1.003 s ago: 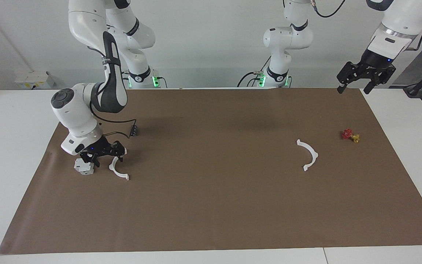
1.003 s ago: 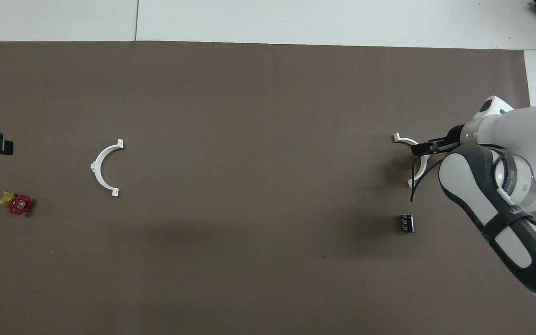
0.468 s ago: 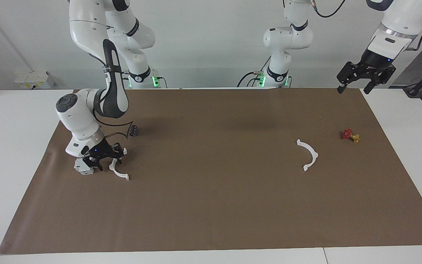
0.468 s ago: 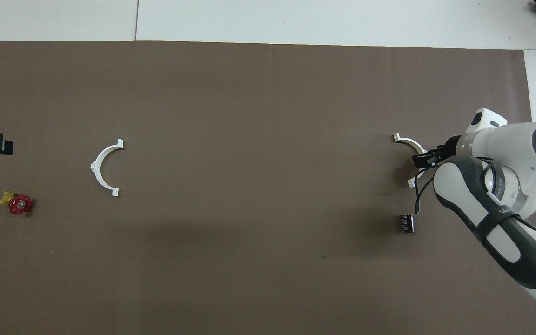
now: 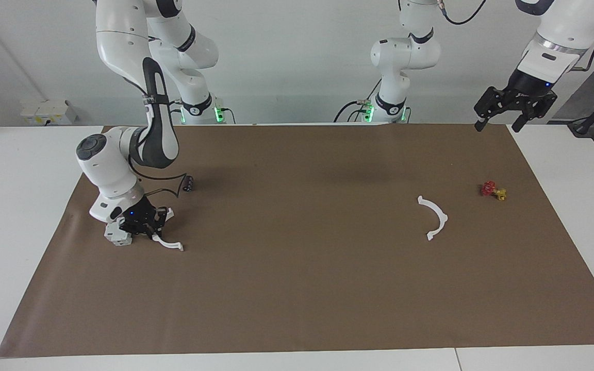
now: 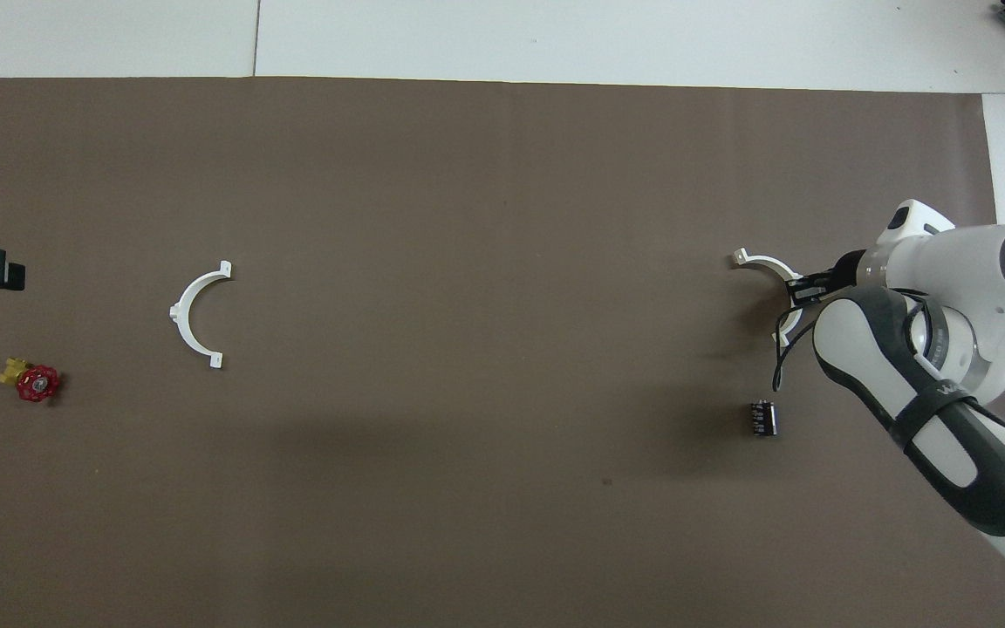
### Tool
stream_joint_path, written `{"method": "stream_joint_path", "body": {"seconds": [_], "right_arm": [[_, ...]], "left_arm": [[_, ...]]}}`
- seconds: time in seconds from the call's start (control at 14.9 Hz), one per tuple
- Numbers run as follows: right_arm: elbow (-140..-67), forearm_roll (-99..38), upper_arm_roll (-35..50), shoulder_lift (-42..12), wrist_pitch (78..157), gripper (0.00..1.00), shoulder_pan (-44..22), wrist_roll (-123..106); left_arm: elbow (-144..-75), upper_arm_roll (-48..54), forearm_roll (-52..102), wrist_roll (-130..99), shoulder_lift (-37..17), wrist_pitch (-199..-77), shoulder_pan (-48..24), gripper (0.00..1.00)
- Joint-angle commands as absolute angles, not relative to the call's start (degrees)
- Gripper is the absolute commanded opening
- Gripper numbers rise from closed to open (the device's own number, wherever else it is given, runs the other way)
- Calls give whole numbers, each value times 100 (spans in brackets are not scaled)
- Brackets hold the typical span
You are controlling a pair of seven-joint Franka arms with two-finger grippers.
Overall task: Assemble drain pipe with both arms
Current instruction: 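Lower the right gripper and grasp the white half-ring, then carry the half-ring with the right gripper toward the table center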
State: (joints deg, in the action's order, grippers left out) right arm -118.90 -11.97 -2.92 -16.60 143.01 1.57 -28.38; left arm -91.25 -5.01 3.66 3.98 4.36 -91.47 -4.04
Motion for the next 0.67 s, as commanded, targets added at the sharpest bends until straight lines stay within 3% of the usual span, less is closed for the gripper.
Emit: {"method": "stream_joint_path", "body": {"seconds": [0.0,0.13,0.33,0.6], "right_arm": [[-11410,-1205,-290,-1609,13643,0,70,-1782],[-11111,-933,-281,-1521,13125,0,-34,-691],[-10750,-344,-281,-1476,12535,0,-744,786],[-10714,-246,-255,-1485,12568,0,-1720,2106]], "left_arm": [[-9246,-492,299,360,527,-9176,-396,100],[-9246,-492,299,360,527,-9176,-396,100],[-9246,-492,299,360,536,-9176,-396,100],[-9246,-492,299,360,527,-9176,-396,100]]}}
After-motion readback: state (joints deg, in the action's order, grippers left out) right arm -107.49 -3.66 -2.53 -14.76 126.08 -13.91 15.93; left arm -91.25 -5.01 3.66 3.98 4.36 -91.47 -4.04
